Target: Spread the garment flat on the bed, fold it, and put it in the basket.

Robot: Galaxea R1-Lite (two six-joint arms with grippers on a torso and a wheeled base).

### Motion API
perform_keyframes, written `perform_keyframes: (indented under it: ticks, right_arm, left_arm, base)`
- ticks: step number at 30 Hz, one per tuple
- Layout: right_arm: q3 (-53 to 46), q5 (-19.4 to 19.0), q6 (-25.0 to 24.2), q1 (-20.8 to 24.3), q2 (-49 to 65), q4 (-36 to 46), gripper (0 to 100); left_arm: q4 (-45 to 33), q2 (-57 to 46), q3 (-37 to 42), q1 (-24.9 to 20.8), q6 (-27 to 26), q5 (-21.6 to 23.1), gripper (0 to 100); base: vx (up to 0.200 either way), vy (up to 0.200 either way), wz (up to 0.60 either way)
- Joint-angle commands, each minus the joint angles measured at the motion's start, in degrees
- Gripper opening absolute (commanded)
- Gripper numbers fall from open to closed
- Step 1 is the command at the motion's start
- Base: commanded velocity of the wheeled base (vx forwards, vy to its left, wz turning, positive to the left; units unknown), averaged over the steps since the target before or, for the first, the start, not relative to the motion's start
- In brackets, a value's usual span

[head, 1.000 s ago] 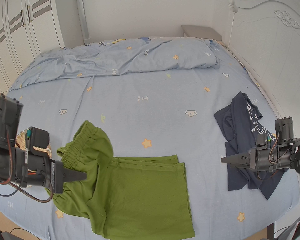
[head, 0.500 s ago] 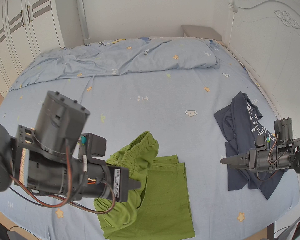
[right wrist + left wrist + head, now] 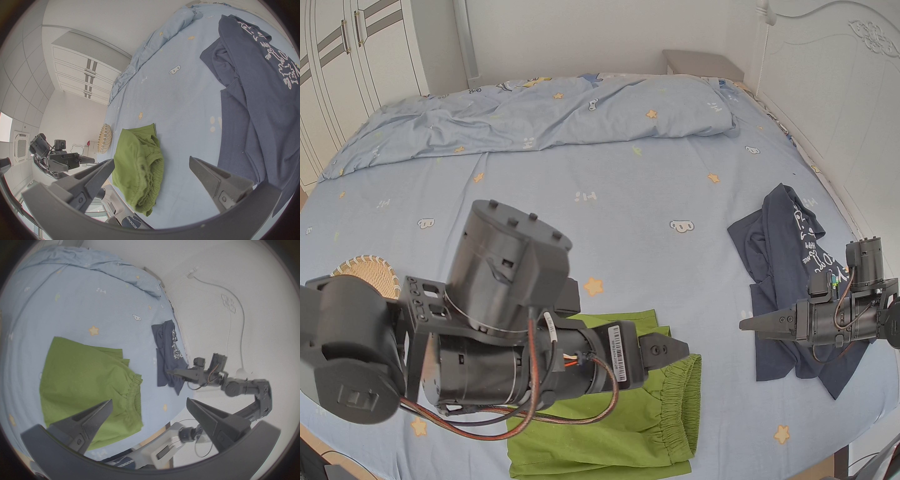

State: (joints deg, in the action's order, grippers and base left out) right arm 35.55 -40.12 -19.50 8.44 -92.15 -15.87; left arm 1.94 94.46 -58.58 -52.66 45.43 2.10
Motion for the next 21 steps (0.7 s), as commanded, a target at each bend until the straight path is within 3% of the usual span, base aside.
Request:
perform_keyframes:
  ticks: [1,3,6,11,15,18,21]
  right_arm:
    - [0.14,0.04,-0.01,-0.17,-0.31,-0.04,100]
    - [0.05,0.04,-0.01,-0.09,-0.31,-0.04,100]
    - [-0.04,0.04,-0.01,0.44,-0.93,-0.04,100]
    - [-0.04,-0.13,-0.01,0.62,-0.05,-0.04,100]
    - [-0.57,-0.05,-0.09,1.23,1.36,-0.04,100]
    - [-0.92,-0.05,-0.01,1.41,1.71,-0.12,100]
    - [-0.92,-0.05,-0.01,1.76,1.8,-0.12,100]
  left_arm:
    - [1.31,1.51,0.92,-0.86,1.5,0.28,100]
    - [2.81,0.46,2.15,-0.42,2.2,1.07,100]
    - [3.42,-2.0,6.46,5.73,1.5,5.37,100]
    - [3.6,-4.64,14.81,21.64,-2.19,19.88,100]
    - [4.65,-4.2,23.77,35.96,-12.04,31.65,100]
    - [8.52,-0.69,28.61,44.84,-19.95,37.54,100]
    - [13.0,4.68,30.1,48.36,-24.69,41.5,100]
  base:
    - [0.0,0.0,0.0]
    - [0.0,0.0,0.0]
    - [0.0,0.0,0.0]
    - [0.0,0.0,0.0]
    - [0.0,0.0,0.0]
    - [0.0,0.0,0.0]
    - [0.0,0.0,0.0]
